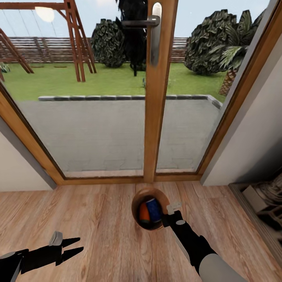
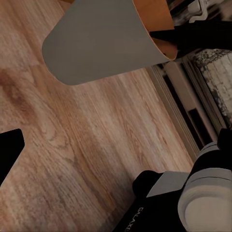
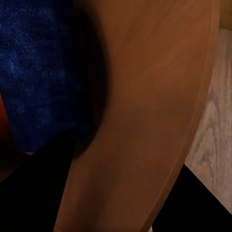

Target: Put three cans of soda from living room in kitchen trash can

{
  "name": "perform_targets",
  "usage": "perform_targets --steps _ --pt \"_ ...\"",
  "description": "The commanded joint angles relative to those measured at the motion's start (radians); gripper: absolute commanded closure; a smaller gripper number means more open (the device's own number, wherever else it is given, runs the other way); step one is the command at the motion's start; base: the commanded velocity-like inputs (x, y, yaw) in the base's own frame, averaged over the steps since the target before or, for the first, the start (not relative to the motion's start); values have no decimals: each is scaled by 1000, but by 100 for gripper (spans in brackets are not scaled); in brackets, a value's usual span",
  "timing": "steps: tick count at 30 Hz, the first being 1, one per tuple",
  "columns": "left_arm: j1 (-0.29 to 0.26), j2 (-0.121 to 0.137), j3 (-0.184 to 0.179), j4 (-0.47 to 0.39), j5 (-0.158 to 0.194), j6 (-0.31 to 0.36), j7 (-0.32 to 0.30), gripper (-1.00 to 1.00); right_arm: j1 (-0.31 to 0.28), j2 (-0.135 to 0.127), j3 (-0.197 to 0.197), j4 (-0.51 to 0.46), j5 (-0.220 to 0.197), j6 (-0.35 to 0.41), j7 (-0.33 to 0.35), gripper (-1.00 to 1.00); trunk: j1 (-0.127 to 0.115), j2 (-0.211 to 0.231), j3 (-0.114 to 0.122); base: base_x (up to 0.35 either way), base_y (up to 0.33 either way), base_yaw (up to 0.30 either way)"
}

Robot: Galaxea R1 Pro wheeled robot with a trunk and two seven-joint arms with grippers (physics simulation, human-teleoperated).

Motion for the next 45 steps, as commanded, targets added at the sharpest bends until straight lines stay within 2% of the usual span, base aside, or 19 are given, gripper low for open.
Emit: perform_targets --steps 1,14,23,28,30,32,36,45 --pt "0 0 0 0 0 0 0 -100 -1 0 0 -2 0 0 4 100 4 -7 -3 0 0 0" --pt "0 0 0 0 0 0 0 -100 -1 2 0 -2 0 -3 4 100 54 -98 -57 0 0 0" --pt "0 0 0 0 0 0 0 -100 -1 2 1 -3 0 -4 4 100 54 -98 -62 0 0 0" --pt "0 0 -1 0 0 0 0 -100 -1 2 1 -4 1 -5 3 100 73 -133 -80 0 0 0" --pt "0 0 0 1 0 0 0 -100 -1 2 1 -4 1 -6 3 100 73 -133 -82 0 0 0" --pt "0 0 0 1 0 -1 0 -100 -1 2 0 -5 1 -45 3 100 73 -133 -85 0 0 0" --pt "0 0 0 1 0 0 0 -100 -1 2 0 -4 1 -67 3 100 73 -133 -89 0 0 0" --pt "0 0 0 0 0 0 0 -100 -1 2 0 -4 1 -77 2 100 81 -147 -97 0 0 0"
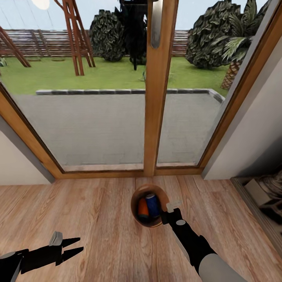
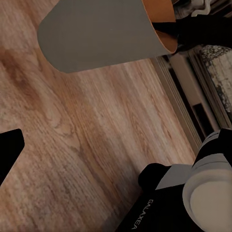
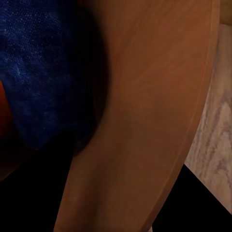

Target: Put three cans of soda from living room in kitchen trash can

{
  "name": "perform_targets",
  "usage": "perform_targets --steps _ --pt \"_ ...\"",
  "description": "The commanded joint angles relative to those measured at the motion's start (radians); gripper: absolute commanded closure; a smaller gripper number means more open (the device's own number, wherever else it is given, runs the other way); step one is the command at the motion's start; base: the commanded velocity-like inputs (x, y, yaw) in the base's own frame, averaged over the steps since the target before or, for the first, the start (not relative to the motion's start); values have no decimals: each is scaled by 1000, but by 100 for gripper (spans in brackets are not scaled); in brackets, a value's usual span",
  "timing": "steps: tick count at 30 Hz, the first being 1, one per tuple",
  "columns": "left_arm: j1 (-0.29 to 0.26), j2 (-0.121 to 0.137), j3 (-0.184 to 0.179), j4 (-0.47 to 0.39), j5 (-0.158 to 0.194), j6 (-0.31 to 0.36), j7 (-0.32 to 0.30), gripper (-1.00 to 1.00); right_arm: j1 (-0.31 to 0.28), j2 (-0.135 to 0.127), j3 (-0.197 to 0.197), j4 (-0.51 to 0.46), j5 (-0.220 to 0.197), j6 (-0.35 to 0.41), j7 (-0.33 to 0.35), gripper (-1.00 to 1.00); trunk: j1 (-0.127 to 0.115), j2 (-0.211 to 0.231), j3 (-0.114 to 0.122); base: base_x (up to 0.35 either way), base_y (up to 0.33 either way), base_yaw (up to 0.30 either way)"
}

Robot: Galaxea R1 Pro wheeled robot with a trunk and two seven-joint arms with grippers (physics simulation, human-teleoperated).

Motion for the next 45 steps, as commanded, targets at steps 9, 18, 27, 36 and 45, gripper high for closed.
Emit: perform_targets --steps 9,18,27,36,45 --pt "0 0 0 0 0 0 0 -100 0 0 0 -1 0 -1 4 100 0 0 0 0 0 0" --pt "0 0 0 0 0 0 0 -100 0 0 0 -1 0 -1 4 100 19 -35 -16 0 0 0" --pt "0 0 0 1 0 0 0 -100 0 0 0 -1 0 -2 4 100 31 -56 -25 0 0 0" --pt "0 0 -1 1 0 0 0 -100 0 0 0 -1 0 -2 4 100 38 -70 -31 0 0 0" --pt "0 0 -1 0 0 0 0 -100 0 0 0 -1 0 -2 4 100 54 -98 -44 0 0 0"
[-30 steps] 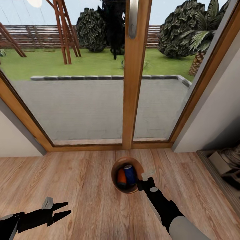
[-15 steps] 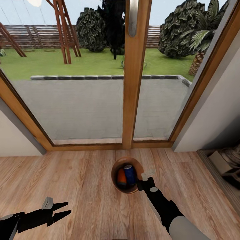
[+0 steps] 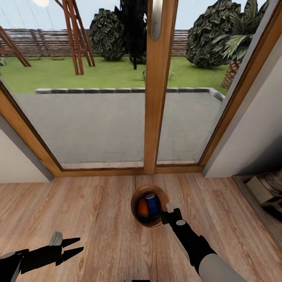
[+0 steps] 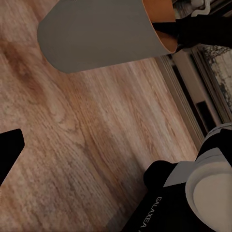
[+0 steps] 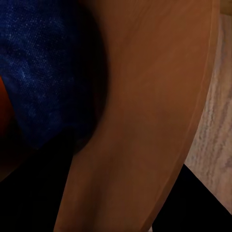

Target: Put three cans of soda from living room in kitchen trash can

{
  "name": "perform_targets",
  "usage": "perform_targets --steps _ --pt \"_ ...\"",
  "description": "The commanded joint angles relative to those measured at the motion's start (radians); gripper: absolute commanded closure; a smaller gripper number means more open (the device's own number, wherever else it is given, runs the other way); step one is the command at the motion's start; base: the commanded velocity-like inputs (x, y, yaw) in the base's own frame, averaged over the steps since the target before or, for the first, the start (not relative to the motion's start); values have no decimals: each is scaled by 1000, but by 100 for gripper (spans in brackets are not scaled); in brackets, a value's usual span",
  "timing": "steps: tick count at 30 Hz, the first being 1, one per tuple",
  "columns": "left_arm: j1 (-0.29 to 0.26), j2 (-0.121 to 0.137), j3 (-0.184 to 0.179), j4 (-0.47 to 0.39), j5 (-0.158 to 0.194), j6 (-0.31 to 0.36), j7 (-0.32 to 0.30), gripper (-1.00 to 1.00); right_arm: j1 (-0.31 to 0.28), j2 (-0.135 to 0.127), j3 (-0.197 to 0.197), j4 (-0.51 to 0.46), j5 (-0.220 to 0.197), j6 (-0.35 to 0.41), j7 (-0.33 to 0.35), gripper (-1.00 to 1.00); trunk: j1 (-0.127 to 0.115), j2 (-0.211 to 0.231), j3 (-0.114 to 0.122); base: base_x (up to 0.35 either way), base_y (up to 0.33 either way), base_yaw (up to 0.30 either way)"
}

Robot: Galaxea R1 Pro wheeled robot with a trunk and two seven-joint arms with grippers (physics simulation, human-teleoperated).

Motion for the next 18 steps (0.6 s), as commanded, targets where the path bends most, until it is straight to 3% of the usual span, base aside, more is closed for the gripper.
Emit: perform_targets --steps 1,18 --pt "0 0 0 0 0 0 0 -100 0 0 0 -2 0 0 4 100 0 0 0 0 0 0" --pt "0 0 0 1 0 0 0 -100 0 0 0 -2 0 0 4 100 15 -28 -12 0 0 0"
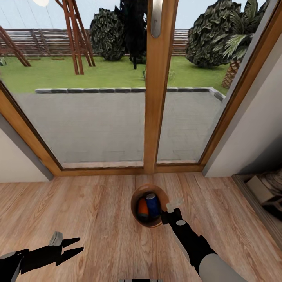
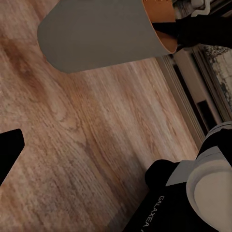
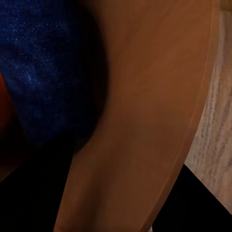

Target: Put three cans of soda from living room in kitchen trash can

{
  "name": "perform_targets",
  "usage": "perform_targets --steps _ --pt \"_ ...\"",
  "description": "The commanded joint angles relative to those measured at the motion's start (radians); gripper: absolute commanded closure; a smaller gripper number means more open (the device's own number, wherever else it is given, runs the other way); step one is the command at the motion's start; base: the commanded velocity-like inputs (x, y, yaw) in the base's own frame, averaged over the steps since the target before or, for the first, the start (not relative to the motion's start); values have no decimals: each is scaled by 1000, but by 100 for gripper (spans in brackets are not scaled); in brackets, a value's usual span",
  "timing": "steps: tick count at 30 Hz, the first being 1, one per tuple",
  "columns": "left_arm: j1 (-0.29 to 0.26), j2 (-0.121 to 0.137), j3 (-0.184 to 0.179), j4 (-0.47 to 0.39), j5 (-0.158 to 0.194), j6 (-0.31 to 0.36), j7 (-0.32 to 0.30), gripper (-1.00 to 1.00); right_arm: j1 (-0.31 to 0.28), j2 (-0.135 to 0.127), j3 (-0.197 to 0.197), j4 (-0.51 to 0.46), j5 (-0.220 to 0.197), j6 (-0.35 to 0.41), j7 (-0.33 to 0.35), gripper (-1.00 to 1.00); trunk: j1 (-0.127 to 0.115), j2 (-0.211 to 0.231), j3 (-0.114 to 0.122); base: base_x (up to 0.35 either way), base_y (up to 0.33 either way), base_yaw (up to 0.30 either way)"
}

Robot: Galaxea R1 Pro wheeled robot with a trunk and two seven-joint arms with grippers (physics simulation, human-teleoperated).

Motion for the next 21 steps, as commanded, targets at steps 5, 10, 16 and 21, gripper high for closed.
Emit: perform_targets --steps 5,10,16,21 --pt "0 0 -1 0 0 0 0 -100 0 0 0 -2 0 0 4 100 8 -14 -6 0 0 0" --pt "0 0 -1 0 0 0 0 -100 -1 0 0 -2 0 0 4 100 8 -14 -6 0 0 0" --pt "0 0 -2 0 0 0 0 -100 -1 0 0 -2 0 0 4 100 23 -42 -19 0 0 0" --pt "0 0 -1 0 0 0 0 -100 0 0 0 -2 0 0 4 100 23 -42 -19 0 0 0"
